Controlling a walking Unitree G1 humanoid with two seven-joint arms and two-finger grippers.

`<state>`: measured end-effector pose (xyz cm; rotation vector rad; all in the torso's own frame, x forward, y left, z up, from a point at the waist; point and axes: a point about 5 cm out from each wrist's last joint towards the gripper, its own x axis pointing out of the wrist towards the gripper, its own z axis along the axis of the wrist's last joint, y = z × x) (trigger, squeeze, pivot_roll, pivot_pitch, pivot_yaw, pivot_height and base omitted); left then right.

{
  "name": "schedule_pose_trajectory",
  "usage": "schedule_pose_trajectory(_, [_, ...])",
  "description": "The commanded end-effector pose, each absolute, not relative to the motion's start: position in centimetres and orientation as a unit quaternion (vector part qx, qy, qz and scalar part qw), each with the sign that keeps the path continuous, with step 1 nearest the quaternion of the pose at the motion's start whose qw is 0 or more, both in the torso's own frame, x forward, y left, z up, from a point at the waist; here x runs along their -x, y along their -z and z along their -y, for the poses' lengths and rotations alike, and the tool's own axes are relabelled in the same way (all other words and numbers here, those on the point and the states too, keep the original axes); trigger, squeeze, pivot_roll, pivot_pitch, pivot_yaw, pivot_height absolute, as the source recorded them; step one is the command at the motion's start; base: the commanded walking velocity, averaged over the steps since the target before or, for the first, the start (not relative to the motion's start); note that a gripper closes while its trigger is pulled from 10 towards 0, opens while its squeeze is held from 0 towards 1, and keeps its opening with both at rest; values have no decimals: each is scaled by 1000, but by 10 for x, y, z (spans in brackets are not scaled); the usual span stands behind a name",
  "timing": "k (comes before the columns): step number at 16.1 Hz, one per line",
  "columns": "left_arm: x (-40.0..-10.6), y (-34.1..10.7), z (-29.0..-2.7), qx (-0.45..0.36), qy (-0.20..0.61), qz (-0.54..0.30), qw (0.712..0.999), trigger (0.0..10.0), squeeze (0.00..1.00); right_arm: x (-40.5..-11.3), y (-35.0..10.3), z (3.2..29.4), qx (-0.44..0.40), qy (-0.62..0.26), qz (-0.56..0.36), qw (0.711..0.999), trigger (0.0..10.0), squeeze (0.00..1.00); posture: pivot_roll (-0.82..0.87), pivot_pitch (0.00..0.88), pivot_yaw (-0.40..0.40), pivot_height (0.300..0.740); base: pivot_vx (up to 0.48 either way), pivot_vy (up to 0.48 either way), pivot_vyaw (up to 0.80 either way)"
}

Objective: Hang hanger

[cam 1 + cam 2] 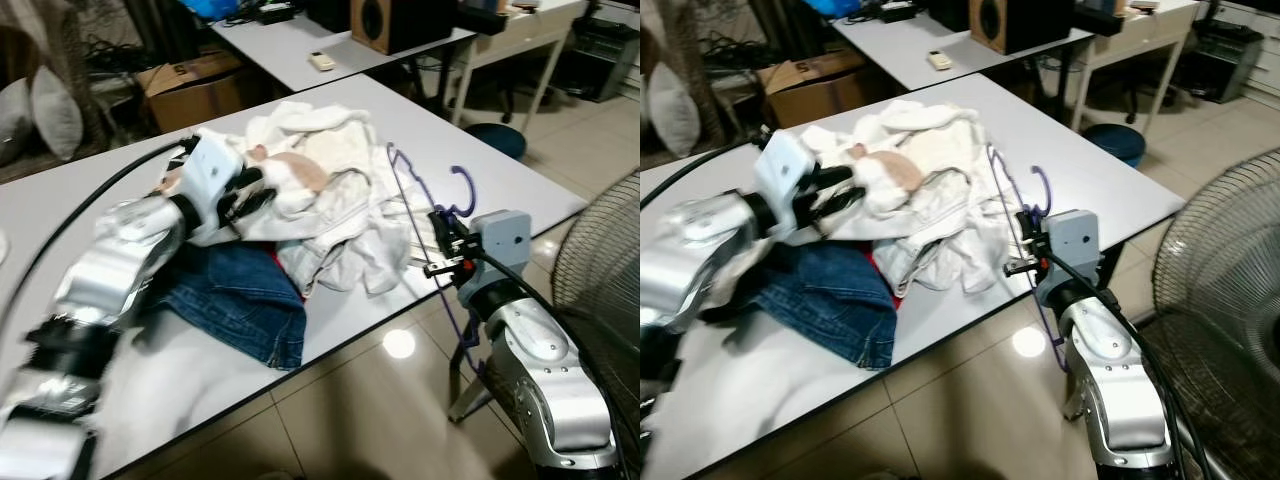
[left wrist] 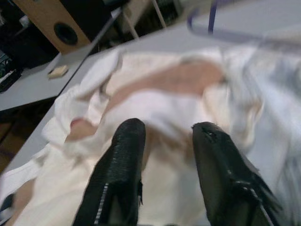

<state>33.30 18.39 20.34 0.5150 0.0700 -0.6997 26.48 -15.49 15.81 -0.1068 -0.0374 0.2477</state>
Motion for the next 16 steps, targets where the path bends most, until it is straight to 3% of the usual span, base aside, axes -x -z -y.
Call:
schedule_pose_trajectory(1, [-329,-203,-185,-274,352,-40,894,10000,180,-266,-162,152,49,-131,31,990,10000,0,-138,0,123,740,0,0,0])
schedule_pose_trajectory(2, [-324,-199,-187,-289,365,-52,883,10000,0,-265,-162,152,49,-130,31,990,10000,0,-141,0,126,740,0,0,0])
schedule_pose_trajectory(9, [-289,-193,-200,-342,409,-82,842,10000,0,-262,-161,154,50,-130,29,990,10000,0,-143,0,129,740,0,0,0])
schedule_pose_trajectory(16, [-277,-170,-197,-354,392,-112,842,10000,0,-263,-162,153,50,-132,29,990,10000,0,-141,0,126,740,0,0,0])
